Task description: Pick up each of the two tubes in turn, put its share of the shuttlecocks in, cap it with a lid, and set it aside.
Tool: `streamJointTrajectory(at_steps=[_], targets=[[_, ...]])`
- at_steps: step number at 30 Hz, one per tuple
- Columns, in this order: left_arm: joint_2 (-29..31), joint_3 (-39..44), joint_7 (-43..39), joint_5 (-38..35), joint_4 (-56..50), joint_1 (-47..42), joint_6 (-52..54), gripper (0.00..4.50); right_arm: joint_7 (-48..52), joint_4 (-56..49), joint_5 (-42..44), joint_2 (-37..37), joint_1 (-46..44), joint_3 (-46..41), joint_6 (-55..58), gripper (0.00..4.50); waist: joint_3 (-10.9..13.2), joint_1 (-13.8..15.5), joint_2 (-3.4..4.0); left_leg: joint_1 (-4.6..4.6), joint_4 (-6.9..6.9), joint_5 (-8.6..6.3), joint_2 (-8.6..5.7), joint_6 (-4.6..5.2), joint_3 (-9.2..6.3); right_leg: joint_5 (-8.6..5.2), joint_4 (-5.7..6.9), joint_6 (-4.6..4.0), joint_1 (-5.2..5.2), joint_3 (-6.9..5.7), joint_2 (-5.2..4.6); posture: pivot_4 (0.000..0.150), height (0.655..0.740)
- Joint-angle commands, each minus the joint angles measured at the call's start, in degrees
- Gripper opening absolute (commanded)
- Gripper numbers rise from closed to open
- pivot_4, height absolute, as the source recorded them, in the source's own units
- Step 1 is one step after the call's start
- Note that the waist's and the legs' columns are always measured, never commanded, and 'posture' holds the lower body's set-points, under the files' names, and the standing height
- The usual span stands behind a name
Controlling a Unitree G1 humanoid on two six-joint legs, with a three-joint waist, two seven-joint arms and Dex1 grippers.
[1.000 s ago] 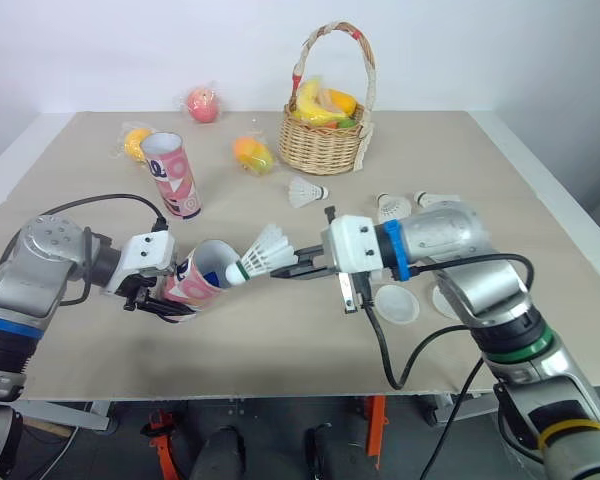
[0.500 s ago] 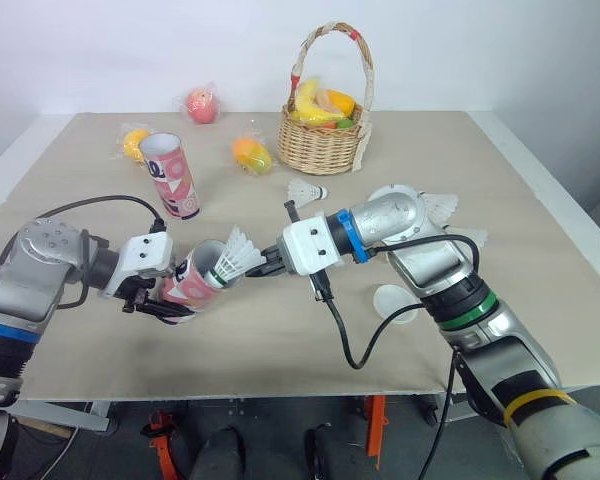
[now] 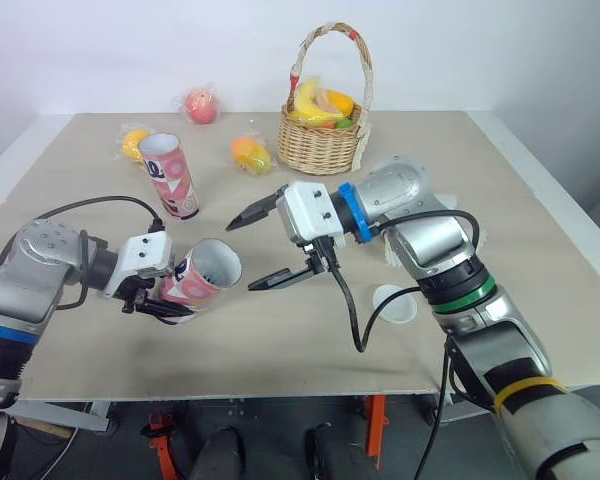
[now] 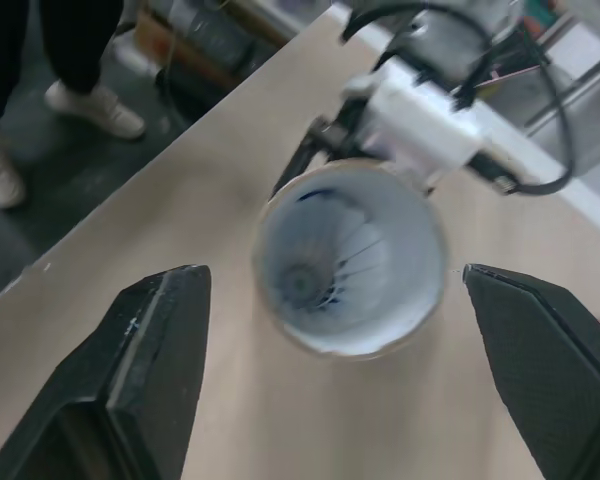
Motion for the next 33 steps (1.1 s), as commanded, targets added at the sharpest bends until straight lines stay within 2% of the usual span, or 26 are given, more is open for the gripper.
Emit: streamJointTrajectory(at_steps=[1, 5, 7, 8, 9, 11, 12, 16, 22, 28, 33], targets=[[-0.9, -1.9, -0.6, -0.2, -0.5, 0.7, 0.6, 2.68, 0.6, -2.2, 4.6, -0.5, -1.2, -4.3, 3.6, 4.43, 0.0, 0.0, 0.0, 0.0, 0.0, 0.0, 0.0, 0.0, 0.0, 0.0, 0.0, 0.0, 0.0, 0.0, 0.0, 0.15, 0.74], [-1.0, -1.9, -0.4, -0.3, -0.9, 0.8, 0.8, 2.68, -7.0, 3.5, 6.3, 0.8, -2.3, -9.5, 9.7, 4.43, 0.0, 0.1, 0.0, -0.01, 0.01, 0.0, -0.03, 0.0, 0.01, 0.0, 0.0, 0.02, 0.01, 0.01, -0.04, 0.15, 0.74], [-1.0, -1.7, -0.2, -0.5, -1.4, 1.2, 1.0, 2.68, -18.0, 10.6, 3.0, 3.2, -3.2, -11.5, 14.4, 4.43, 0.0, 0.0, 0.0, 0.0, 0.02, 0.0, -0.03, 0.0, 0.02, 0.01, 0.0, 0.0, 0.01, 0.02, -0.05, 0.15, 0.74], [-1.0, -1.6, -0.1, -0.6, -1.7, 1.5, 1.1, 2.68, -22.7, 13.7, 1.3, 4.2, -3.4, -12.1, 16.2, 3.93, 0.0, -0.1, 0.01, 0.02, 0.01, 0.0, -0.02, 0.0, 0.03, 0.03, 0.0, -0.03, 0.01, 0.02, -0.04, 0.15, 0.74], [-0.9, -1.4, 0.1, -0.6, -2.1, 1.7, 1.4, 2.68, -26.4, 16.0, 0.2, 5.0, -3.0, -12.7, 17.6, 3.65, 0.0, 0.0, 0.01, 0.04, 0.01, 0.0, -0.01, 0.0, 0.04, 0.05, 0.0, -0.07, 0.01, 0.02, -0.03, 0.15, 0.74], [-0.7, -1.1, 0.4, -0.7, -2.7, 2.3, 1.8, 2.68, -31.6, 18.8, -1.1, 6.4, -2.2, -13.7, 19.2, 2.67, 0.0, 0.0, 0.01, 0.03, -0.01, 0.0, 0.0, 0.0, 0.03, 0.05, 0.0, -0.09, 0.0, 0.01, -0.02, 0.15, 0.74], [-0.5, -1.0, 0.5, -0.8, -3.0, 2.5, 2.0, 2.68, -33.6, 19.7, -1.3, 7.2, -1.8, -14.1, 19.5, 2.47, 0.0, 0.0, 0.01, 0.0, -0.03, 0.0, -0.03, 0.0, 0.03, 0.03, 0.0, -0.08, -0.02, 0.02, -0.04, 0.15, 0.74], [0.0, -0.2, 0.8, -1.0, -4.0, 3.3, 2.8, 2.68, -35.7, 20.4, -0.6, 8.8, -0.4, -14.9, 20.5, 2.47, 0.0, 0.0, 0.04, -0.16, -0.09, -0.04, -0.14, -0.06, 0.03, 0.01, 0.0, 0.3, -0.14, 0.09, -0.09, 0.15, 0.74], [0.5, 0.4, 1.0, -1.3, -4.8, 4.2, 3.3, 2.68, -40.2, 24.3, -4.2, 12.3, 1.0, -12.7, 16.6, 2.47, 0.0, -0.1, 0.04, -0.15, -0.1, -0.1, -0.13, -0.07, -0.01, -0.04, -0.01, 0.31, -0.13, 0.06, -0.06, 0.15, 0.74], [0.4, 0.5, 1.2, -1.5, -5.3, 4.3, 3.7, 2.68, -51.7, 40.9, -9.9, 17.2, -4.6, -13.3, 10.5, 2.47, 0.0, -0.3, 0.05, -0.11, -0.11, -0.1, -0.11, -0.07, -0.01, -0.02, -0.01, 0.3, -0.12, 0.07, -0.03, 0.15, 0.74], [0.2, 0.4, 1.4, -1.6, -5.5, 4.3, 3.9, 2.68, -59.9, 53.6, -11.4, 20.9, -10.3, -15.5, 4.6, 2.47, 0.0, -0.3, 0.05, -0.13, -0.15, -0.1, -0.12, -0.07, -0.01, -0.03, -0.03, 0.3, -0.12, 0.07, -0.05, 0.15, 0.74]])
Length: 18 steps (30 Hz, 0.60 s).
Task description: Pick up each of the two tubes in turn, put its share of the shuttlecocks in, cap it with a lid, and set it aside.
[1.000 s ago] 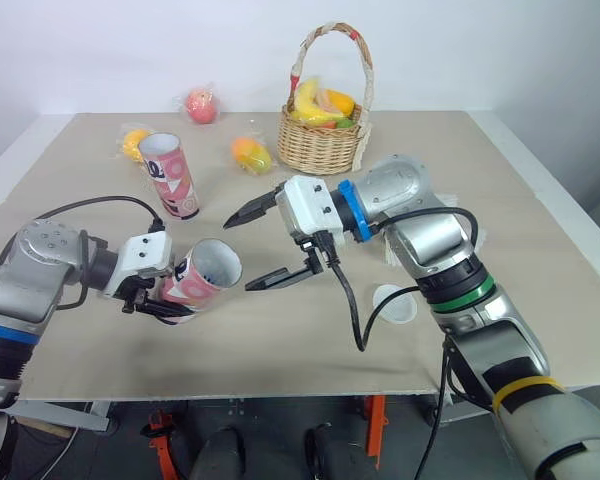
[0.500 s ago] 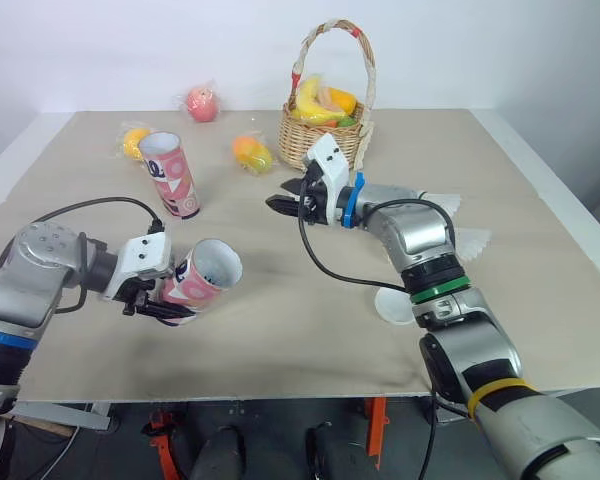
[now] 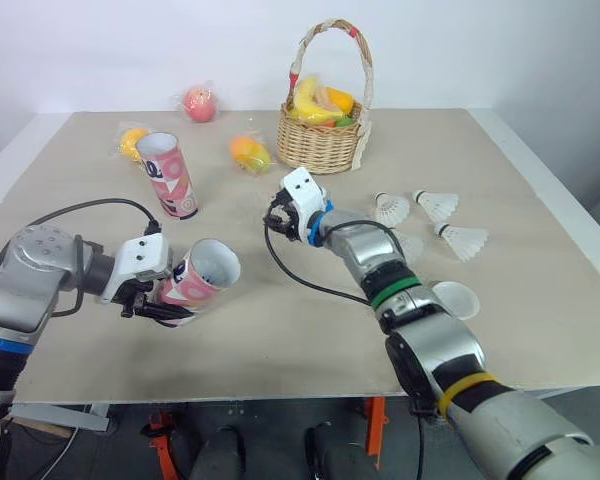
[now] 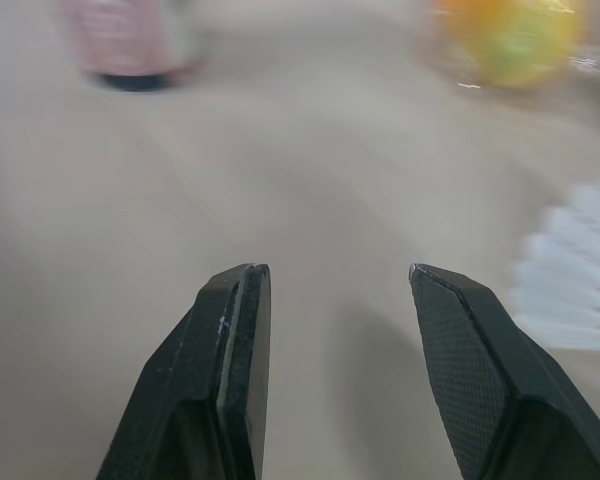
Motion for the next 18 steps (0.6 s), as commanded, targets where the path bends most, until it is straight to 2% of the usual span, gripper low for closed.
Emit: streamJointTrajectory(at_steps=[1, 8, 18], targets=[[-0.4, -2.0, -0.6, -0.6, -1.2, 1.1, 0.5, 2.68, -4.4, 5.4, -0.4, 2.3, -4.5, -2.6, -4.9, 2.47, 0.0, 0.0, 0.0, 0.0, -0.02, 0.0, 0.0, 0.0, 0.0, 0.0, 0.0, 0.0, 0.0, 0.0, 0.0, 0.15, 0.74], [-0.2, -1.6, 0.0, -1.0, -2.0, 2.1, 0.9, 2.68, -5.4, 8.9, -2.6, 3.0, -5.6, -2.6, -7.2, 2.47, 0.0, 0.1, 0.0, 0.0, -0.06, 0.0, -0.01, 0.0, -0.02, -0.03, -0.01, 0.0, 0.0, -0.01, -0.01, 0.15, 0.74], [-0.5, -1.1, 0.8, -1.3, -3.3, 3.8, 1.5, 2.68, -14.2, 11.3, -3.9, -0.7, -6.4, -5.8, -7.4, 2.47, 0.0, 0.0, 0.0, 0.01, -0.1, -0.01, -0.01, -0.01, -0.03, -0.06, -0.02, -0.04, 0.0, -0.01, -0.01, 0.15, 0.74]])
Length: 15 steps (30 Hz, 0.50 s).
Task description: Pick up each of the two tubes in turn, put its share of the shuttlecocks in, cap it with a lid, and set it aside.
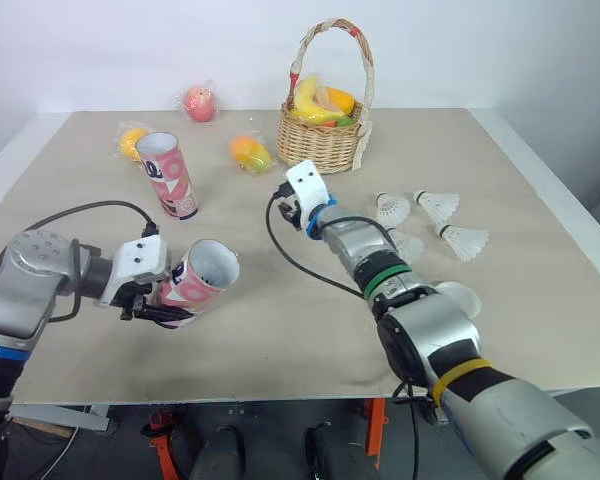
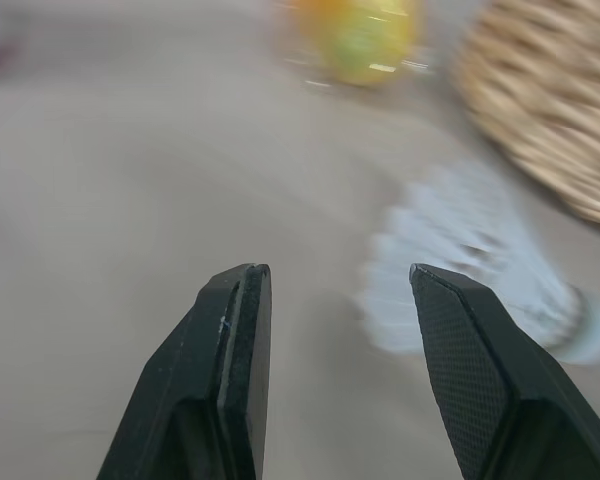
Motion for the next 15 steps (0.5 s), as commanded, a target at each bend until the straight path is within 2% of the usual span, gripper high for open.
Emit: streamJointTrajectory(at_steps=[1, 15], targets=[[-0.7, -2.4, -0.6, -0.8, -1.2, 1.5, 0.5, 2.68, -2.3, 0.4, 0.2, -0.9, -2.1, -1.9, -0.7, 2.47, 0.0, 0.0, 0.0, 0.01, -0.01, 0.0, 0.0, 0.0, 0.0, 0.0, 0.0, 0.0, 0.0, 0.0, 0.0, 0.15, 0.74], [-1.5, -3.1, -0.7, -0.7, -0.9, 1.2, 0.3, 2.68, -4.4, 1.6, 0.3, -10.1, -1.2, -5.6, 0.3, 2.47, 0.0, 0.0, 0.01, 0.0, -0.02, 0.0, -0.12, 0.0, 0.02, -0.03, -0.01, 0.08, 0.02, 0.03, -0.1, 0.15, 0.74]])
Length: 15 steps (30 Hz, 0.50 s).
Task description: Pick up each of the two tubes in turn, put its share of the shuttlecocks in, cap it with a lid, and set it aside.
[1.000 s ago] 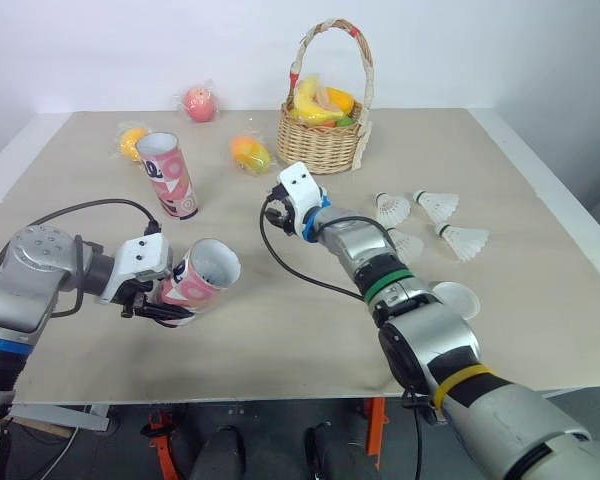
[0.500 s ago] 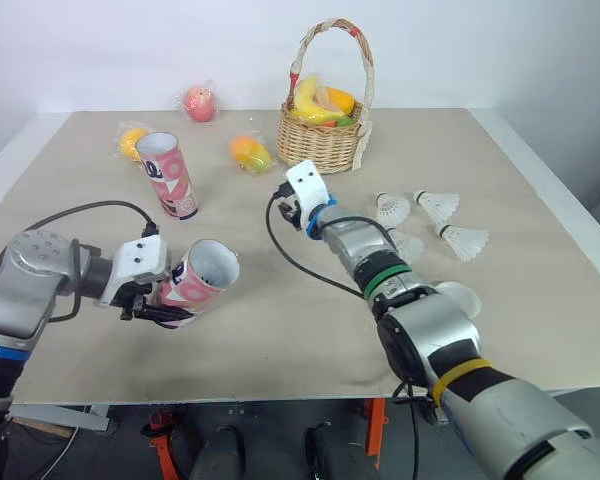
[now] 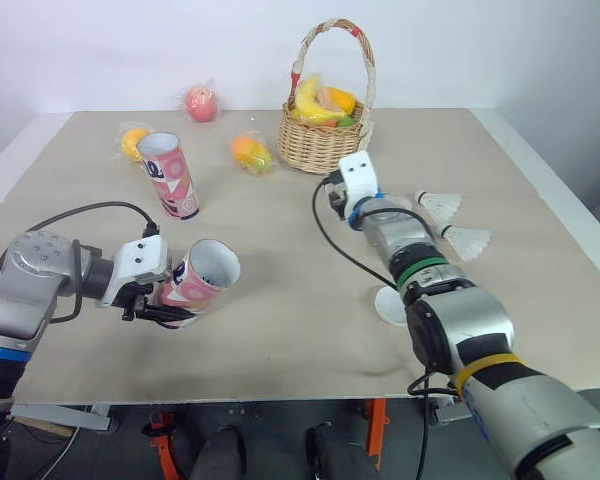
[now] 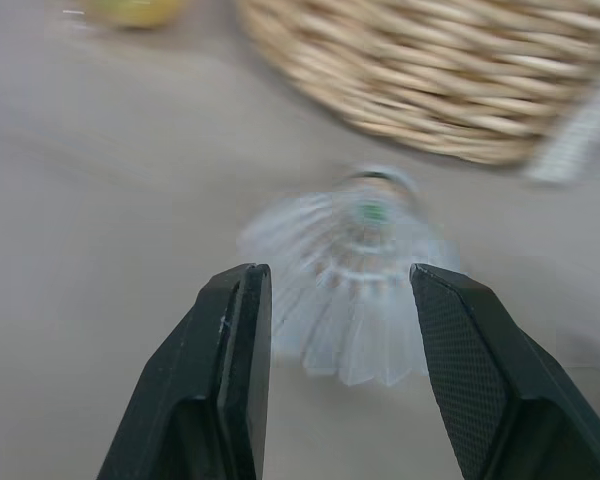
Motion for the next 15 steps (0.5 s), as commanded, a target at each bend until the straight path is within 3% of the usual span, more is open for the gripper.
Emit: streamJointTrajectory(at_steps=[1, 15], targets=[[-1.1, -3.1, -0.9, -0.6, -0.8, 1.1, 0.2, 2.68, 0.0, -0.6, 0.9, -2.6, -1.3, -2.1, -0.4, 2.47, 0.0, -0.1, 0.01, 0.01, -0.01, 0.0, -0.01, 0.0, 0.0, 0.0, 0.0, 0.0, 0.0, 0.01, -0.01, 0.15, 0.74], [-0.4, -2.1, -0.6, -1.0, -1.5, 2.0, 0.8, 2.68, 7.2, -4.4, 1.8, -4.0, 1.2, -2.8, 0.5, 2.47, 0.0, -0.1, 0.03, 0.01, -0.01, 0.0, -0.03, 0.0, 0.03, 0.0, 0.0, 0.03, 0.01, 0.04, -0.02, 0.15, 0.74]])
